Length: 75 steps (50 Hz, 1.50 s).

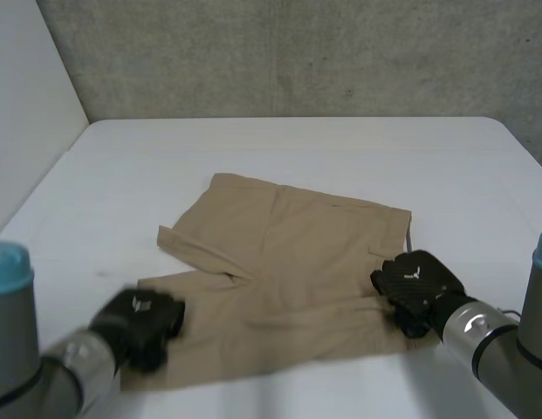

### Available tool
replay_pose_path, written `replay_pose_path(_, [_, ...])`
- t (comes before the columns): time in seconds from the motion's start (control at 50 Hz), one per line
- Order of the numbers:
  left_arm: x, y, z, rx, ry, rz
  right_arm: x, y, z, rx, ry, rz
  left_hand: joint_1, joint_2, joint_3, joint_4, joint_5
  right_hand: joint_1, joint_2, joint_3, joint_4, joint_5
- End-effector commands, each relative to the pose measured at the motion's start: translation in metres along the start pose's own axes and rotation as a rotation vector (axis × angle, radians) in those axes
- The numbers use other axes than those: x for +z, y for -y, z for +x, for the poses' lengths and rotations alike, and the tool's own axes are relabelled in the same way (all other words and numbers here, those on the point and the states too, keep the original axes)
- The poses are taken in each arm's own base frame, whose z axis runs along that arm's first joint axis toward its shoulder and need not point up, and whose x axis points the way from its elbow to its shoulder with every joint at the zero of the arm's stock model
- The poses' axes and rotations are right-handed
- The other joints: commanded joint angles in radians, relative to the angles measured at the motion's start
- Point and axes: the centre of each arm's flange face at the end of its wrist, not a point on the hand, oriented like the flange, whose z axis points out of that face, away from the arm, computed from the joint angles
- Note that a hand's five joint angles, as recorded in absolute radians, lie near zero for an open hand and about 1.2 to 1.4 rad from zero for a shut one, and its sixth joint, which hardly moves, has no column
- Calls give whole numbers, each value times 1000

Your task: Fold the shorts.

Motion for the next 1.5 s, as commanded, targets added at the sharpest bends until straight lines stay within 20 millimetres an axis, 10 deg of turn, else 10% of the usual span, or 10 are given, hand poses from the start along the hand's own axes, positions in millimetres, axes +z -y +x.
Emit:
replay_pose_path(0.02, [68, 86, -30, 194, 193, 411, 11, 31, 20, -41, -62, 104, 255, 207, 218, 204, 236, 416, 219, 236, 207, 233])
replay_pose_path(0.16, [134, 137, -33, 312, 283, 599, 53, 51, 54, -64, -210, 160, 255, 207, 218, 204, 236, 416, 219, 236, 207, 233])
replay_pose_path(0.4, [223, 145, -26, 387, 318, 677, 141, 54, 97, -121, -410, 183, 218, 169, 180, 167, 198, 416, 219, 236, 207, 233])
replay_pose_path(0.48, [239, 143, -21, 383, 325, 694, 164, 46, 97, -128, -408, 192, -925, -973, -962, -976, -944, -725, -922, -904, -934, -907])
replay_pose_path(0.52, [241, 142, -18, 382, 326, 704, 171, 46, 96, -128, -408, 196, -940, -989, -978, -991, -959, -806, -1003, -985, -1015, -988])
replay_pose_path(0.76, [145, 160, -19, 268, 310, 695, 62, 120, 119, 47, -471, 382, -967, -1015, -1004, -1018, -986, -806, -1003, -985, -1015, -988])
replay_pose_path(0.9, [89, 136, -22, 28, 220, 653, 37, 73, 77, 139, -258, 127, -960, -1008, -997, -1011, -979, -806, -1003, -985, -1015, -988])
replay_pose_path(1.08, [73, 75, -9, -126, 141, 497, 45, 26, 58, 346, -129, 98, -951, -1000, -989, -1002, -970, -532, -729, -711, -741, -714])
replay_pose_path(1.34, [76, 73, -12, -127, 153, 494, 82, -13, 51, 273, -168, 32, -951, -1000, -989, -1002, -970, -265, -462, -444, -474, -447])
replay_pose_path(1.5, [76, 71, -12, -128, 155, 488, 86, -12, 72, 207, -268, 58, -954, -1003, -992, -1005, -973, 416, 219, 236, 207, 233])
